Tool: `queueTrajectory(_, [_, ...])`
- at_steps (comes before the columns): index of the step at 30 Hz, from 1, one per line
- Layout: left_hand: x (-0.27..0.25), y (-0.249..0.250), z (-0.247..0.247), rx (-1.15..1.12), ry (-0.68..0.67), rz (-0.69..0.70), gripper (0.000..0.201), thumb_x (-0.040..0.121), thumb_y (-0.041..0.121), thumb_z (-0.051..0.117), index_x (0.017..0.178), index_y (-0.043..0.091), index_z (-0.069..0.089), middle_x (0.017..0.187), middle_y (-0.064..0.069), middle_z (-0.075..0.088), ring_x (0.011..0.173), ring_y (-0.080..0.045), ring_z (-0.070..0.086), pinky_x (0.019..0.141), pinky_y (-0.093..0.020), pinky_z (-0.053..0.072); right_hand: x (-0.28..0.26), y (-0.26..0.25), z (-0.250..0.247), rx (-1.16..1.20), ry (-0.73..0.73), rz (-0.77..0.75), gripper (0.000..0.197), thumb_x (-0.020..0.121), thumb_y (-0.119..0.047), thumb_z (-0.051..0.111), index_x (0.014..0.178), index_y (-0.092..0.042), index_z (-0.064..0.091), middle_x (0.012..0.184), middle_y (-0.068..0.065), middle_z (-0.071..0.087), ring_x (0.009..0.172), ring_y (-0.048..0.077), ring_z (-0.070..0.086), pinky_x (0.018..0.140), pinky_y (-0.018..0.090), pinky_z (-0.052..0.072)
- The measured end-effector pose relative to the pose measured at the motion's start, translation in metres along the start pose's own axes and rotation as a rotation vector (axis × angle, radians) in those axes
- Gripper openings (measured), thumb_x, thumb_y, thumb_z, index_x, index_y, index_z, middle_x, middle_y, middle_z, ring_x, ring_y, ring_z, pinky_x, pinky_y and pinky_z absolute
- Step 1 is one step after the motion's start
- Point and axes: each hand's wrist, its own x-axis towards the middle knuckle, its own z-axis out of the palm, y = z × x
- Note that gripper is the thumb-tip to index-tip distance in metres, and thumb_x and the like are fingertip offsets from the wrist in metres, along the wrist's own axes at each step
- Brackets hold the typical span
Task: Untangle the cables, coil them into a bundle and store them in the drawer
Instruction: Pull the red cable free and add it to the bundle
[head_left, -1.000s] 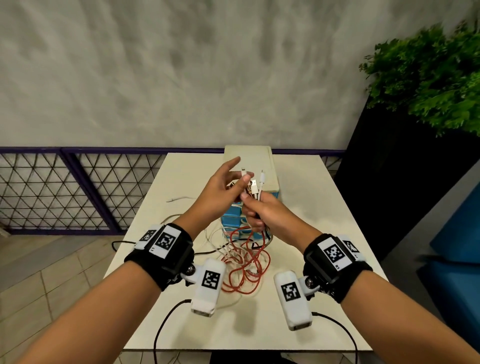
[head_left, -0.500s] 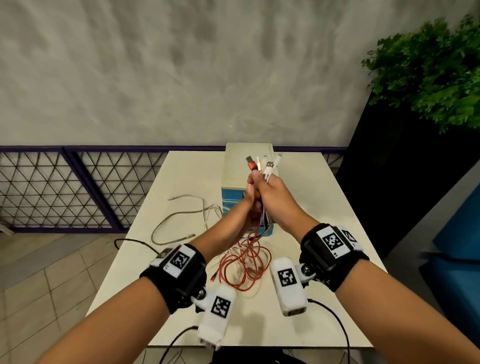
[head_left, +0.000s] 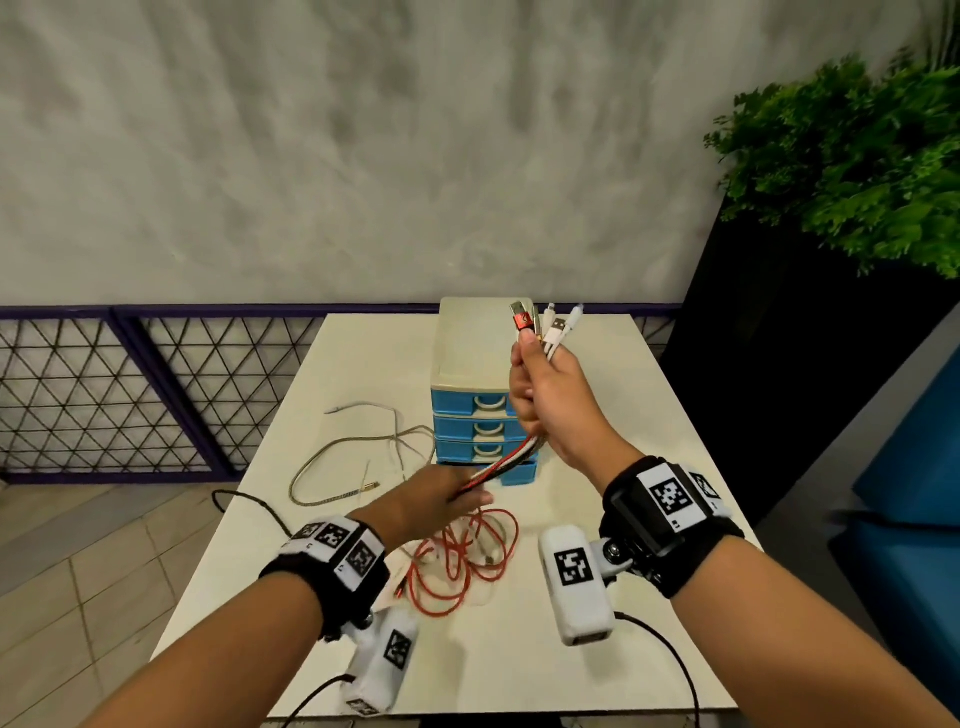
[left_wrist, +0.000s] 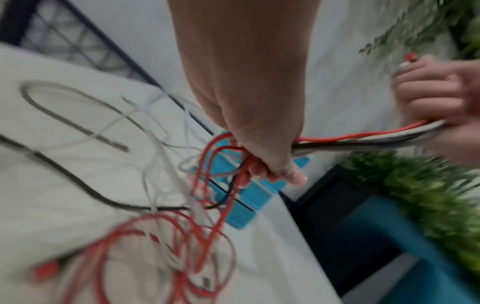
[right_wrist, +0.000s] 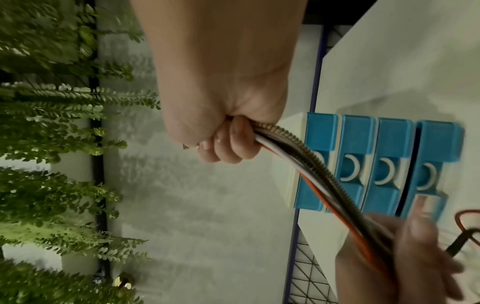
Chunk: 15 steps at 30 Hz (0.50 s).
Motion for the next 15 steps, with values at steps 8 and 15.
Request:
queueTrajectory(8, [-0.015,-0.072,-0.006,0.394,-0.045,-0.457,0.032,0.092,0.048,0.046,0.112,0.027,0.060,0.131,0.003,0.048,0.129,-0.017,0.038,0.113,-0.048,0.016,-0.002,-0.006,-0.024,-0.190,0.090,-0.084,0.031,0.103,-0.039,0.037,0.082,-0.017,0.045,0.047,-0.011,0.034,0.037,0.006,0.026,0.036,0.017,0.021])
queueTrajectory(15, [-0.024,-0.080,-0.009,0.527,-0.212,-0.816,0.038,0.086,0.046,0.046,0.120,0.033,0.056,0.137,-0.006,0.033,0.128,-0.031,0.033,0.097,-0.045,0.039,-0.004,-0.013,-0.030,-0.267,0.102,-0.139,0.032,0.103,-0.036,0.037,0.079,-0.016,0.045,0.047,-0.009,0.034,0.035,0.003,0.027,0.034,0.017,0.024])
